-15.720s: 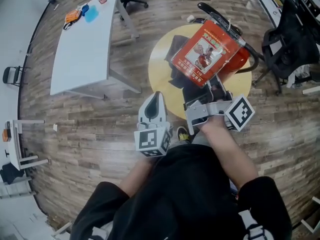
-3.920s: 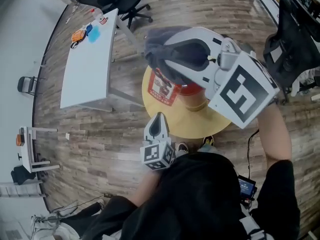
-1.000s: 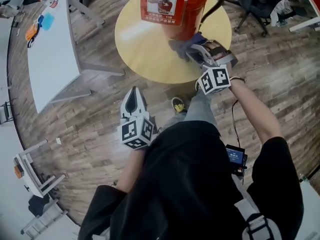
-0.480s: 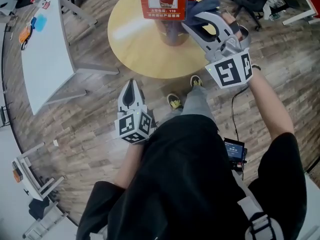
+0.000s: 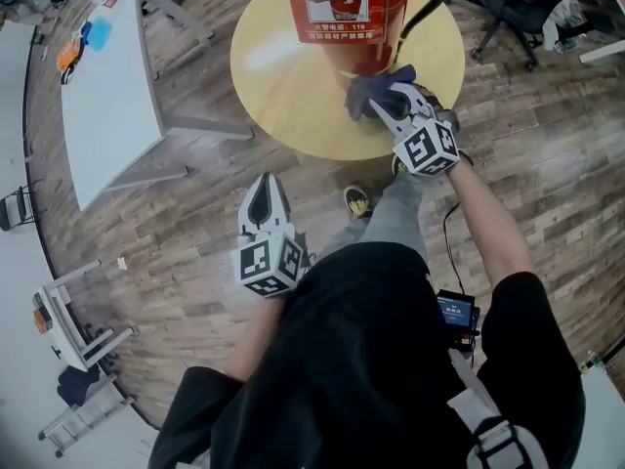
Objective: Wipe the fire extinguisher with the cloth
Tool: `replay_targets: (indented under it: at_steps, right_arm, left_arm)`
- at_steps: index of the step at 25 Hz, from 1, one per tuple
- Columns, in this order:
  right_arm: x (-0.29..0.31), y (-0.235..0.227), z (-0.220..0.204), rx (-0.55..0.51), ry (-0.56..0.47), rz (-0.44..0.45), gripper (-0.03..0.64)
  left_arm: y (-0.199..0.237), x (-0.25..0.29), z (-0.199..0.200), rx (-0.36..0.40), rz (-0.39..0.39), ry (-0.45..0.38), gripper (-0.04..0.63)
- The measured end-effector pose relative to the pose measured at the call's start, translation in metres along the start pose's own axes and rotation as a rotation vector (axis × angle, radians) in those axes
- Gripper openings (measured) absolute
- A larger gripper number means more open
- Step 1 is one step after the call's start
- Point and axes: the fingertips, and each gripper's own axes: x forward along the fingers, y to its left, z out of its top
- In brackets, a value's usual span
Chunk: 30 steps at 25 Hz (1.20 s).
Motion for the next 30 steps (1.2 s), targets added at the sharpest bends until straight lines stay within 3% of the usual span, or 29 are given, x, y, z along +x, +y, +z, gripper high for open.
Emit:
replay_targets:
  at_steps: [3,5,7,9,11,16,21,23,27,30]
  right_arm:
    - [0.016,0.007,-0.04,0.175,0.084,0.012,0.077]
    - [0.019,-0.007,-0.068,0.34,0.131,-0.04,0.078]
    - [0.015,-0.033,-0.085,0.507,0.119,-0.142,0.078]
    - [0.008,-0.065,-0.078,0.588,0.038,-0.211,0.077]
    - [-0.001,-0.092,-0.049,0.58,-0.071,-0.2,0.077]
    - [-0.043,-0.109,0.032,0.439,-0.265,-0.064,0.077]
    - [-0.111,-0.15,0.172,0.321,-0.564,-0.097,0.077]
    - [-0.13,-0.164,0.213,0.269,-0.596,-0.11,0.077]
    - [-0.136,-0.16,0.255,0.25,-0.575,-0.092,0.077]
    - [-0.118,-0.14,0.284,0.145,-0.581,-0.179,0.077]
  left_arm:
    - [0.005,-0.001,0.003,0.017,0.0,0.012,0.024]
    - [0.008,0.001,0.008,0.025,0.005,0.008,0.024]
    - [0.01,0.001,0.009,0.031,0.011,0.008,0.024]
    - [0.01,0.003,0.011,0.034,0.012,0.009,0.025]
    - [0.008,0.006,0.014,0.033,0.009,0.003,0.023]
    - [0.005,0.014,0.02,0.017,-0.011,-0.011,0.025]
    - [-0.007,0.019,0.026,0.003,-0.046,-0.033,0.023]
    - [-0.013,0.02,0.028,-0.002,-0.059,-0.042,0.024]
    - [-0.02,0.021,0.027,-0.02,-0.072,-0.056,0.023]
    - [-0.017,0.018,0.024,-0.044,-0.057,-0.069,0.024]
